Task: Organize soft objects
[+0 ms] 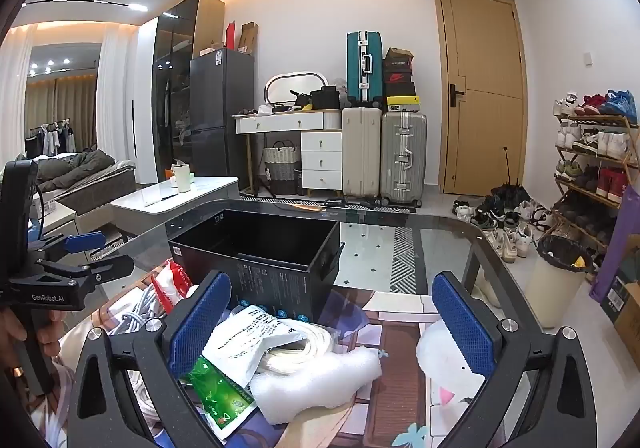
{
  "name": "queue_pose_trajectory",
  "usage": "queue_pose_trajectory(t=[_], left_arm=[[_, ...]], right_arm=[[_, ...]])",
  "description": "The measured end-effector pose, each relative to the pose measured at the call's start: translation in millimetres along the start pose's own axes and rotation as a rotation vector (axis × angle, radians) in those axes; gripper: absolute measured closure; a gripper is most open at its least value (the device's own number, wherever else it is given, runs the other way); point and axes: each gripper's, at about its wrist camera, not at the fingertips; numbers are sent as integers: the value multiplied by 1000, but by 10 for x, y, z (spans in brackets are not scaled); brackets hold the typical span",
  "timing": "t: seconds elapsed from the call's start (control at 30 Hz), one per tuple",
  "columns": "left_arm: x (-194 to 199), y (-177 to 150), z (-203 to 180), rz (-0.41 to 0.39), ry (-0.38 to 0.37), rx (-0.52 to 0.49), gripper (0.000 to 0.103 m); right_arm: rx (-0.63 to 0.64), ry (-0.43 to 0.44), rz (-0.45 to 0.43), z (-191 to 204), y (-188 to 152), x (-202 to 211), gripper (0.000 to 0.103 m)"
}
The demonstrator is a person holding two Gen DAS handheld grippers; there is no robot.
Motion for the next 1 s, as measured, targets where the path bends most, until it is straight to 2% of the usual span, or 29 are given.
queue_pose_trajectory(t=[1.0], left_arm=[[45,28,-31,-16,2,-1,0]], right_arm=[[12,-3,10,4,1,5,0]])
Point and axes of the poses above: each gripper's, at about its wrist camera, not at the fingertips, and x roughly against the way its jaws point, z to its left, y to its top, and after that the axes turned 14 degrees about x, right-handed
